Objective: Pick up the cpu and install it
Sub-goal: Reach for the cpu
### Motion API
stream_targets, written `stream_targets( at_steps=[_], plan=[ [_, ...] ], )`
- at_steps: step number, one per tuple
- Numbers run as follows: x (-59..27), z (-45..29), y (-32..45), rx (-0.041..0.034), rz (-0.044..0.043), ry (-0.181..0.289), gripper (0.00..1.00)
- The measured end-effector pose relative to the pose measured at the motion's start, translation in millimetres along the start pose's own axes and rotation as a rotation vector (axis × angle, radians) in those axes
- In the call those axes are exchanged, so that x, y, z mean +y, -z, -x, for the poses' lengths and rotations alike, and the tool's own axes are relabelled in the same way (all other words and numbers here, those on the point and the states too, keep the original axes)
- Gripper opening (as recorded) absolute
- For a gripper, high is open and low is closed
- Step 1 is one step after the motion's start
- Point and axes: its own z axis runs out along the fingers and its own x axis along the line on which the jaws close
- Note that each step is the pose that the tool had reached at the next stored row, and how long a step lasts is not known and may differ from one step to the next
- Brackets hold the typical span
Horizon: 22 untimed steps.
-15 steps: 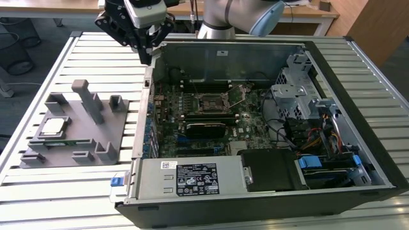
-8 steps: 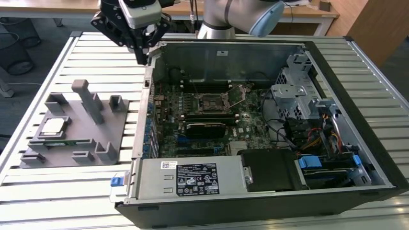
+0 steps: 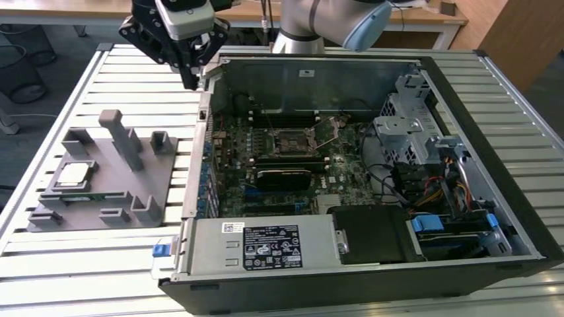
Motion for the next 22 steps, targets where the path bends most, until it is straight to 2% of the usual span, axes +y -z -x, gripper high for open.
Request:
stream_targets(
  at_steps=[22],
  plan=[
    [-1.4, -18.4, -0.7, 0.0003, 0.0, 0.0, 0.11]
  ],
)
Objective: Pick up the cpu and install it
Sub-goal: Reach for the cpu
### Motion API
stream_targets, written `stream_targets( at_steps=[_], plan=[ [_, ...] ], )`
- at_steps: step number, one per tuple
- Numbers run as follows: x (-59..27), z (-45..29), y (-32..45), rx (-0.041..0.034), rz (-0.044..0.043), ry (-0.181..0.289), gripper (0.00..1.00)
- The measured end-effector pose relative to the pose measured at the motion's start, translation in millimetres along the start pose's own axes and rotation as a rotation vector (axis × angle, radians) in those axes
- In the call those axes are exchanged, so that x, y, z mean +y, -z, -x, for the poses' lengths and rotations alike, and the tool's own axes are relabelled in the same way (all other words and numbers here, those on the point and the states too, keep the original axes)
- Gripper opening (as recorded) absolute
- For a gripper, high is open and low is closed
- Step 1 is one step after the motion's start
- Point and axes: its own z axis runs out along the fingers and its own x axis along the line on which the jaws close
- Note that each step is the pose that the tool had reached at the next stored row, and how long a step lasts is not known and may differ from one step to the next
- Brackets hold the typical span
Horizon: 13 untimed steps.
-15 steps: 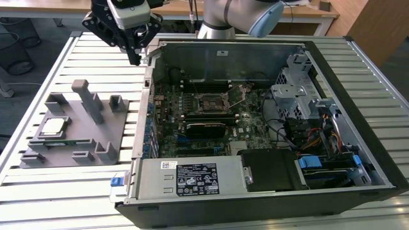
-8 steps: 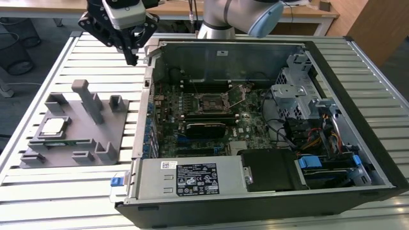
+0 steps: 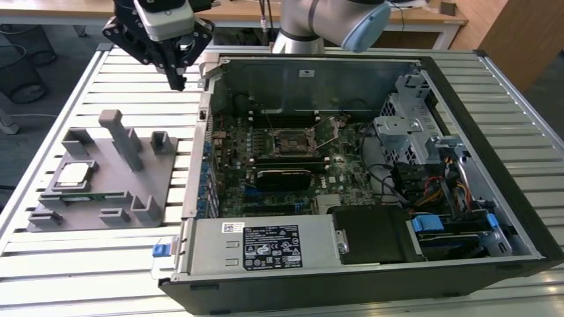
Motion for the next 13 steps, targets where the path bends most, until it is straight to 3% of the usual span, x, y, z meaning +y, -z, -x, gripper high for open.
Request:
stream_targets(
  at_steps=[8, 13],
  plan=[
    [-0.6, -7.3, -0.3, 0.0004, -0.0002, 0.0, 0.11],
    [-0.9, -17.1, -0.5, 0.0009, -0.0002, 0.0, 0.11]
  ],
)
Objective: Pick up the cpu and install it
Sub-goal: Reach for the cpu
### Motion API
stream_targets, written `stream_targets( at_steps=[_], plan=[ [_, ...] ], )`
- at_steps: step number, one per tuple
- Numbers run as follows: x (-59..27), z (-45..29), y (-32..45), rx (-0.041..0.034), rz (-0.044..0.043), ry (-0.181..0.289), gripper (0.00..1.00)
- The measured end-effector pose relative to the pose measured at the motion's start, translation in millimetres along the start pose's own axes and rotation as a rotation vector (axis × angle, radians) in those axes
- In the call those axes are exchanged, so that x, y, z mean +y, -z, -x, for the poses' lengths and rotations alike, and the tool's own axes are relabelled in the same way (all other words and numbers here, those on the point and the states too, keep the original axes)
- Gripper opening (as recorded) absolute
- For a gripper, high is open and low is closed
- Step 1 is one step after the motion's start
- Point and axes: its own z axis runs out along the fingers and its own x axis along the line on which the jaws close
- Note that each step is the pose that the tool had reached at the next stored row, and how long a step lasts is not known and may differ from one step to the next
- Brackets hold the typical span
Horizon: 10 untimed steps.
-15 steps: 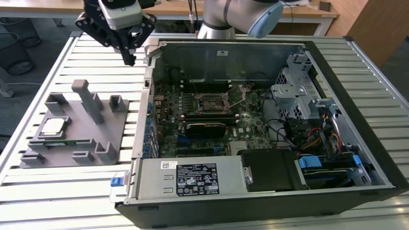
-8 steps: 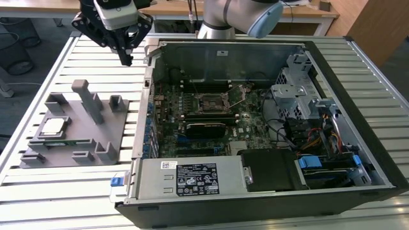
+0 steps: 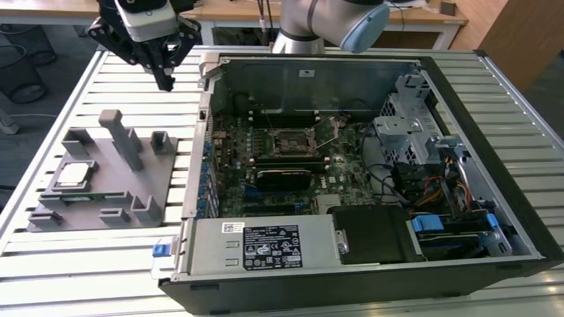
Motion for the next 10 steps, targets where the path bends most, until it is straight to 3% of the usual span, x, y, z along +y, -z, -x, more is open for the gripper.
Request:
stream_targets(
  at_steps=[10],
  plan=[
    [1.4, -22.5, -1.0, 0.0048, -0.0003, 0.0, 0.11]
  ],
)
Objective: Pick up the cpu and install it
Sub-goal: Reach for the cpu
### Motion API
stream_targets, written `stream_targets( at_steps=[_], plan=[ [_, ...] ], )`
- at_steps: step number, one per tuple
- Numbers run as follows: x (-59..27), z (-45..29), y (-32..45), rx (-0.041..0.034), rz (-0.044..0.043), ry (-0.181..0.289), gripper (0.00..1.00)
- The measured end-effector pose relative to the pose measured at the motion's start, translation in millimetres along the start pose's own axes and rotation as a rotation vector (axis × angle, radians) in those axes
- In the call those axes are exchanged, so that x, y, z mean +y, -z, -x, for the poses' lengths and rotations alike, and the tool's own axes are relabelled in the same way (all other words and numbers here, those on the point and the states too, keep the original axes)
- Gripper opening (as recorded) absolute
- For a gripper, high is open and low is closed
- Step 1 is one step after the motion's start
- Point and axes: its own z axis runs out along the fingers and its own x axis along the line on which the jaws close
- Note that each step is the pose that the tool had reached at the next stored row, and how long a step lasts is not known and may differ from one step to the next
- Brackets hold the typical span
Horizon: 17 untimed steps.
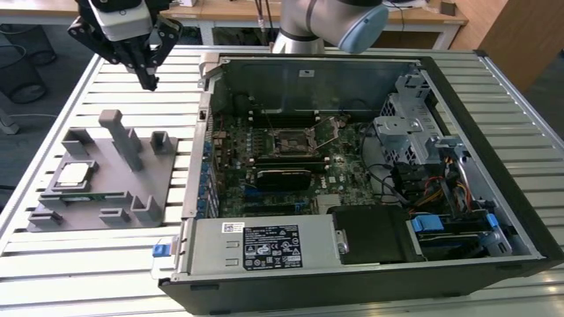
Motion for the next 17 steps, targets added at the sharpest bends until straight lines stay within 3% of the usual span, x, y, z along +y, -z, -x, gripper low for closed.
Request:
stream_targets(
  at_steps=[17],
  plan=[
    [-1.9, -36.9, -2.8, 0.0075, -0.0006, 0.0, 0.11]
  ],
)
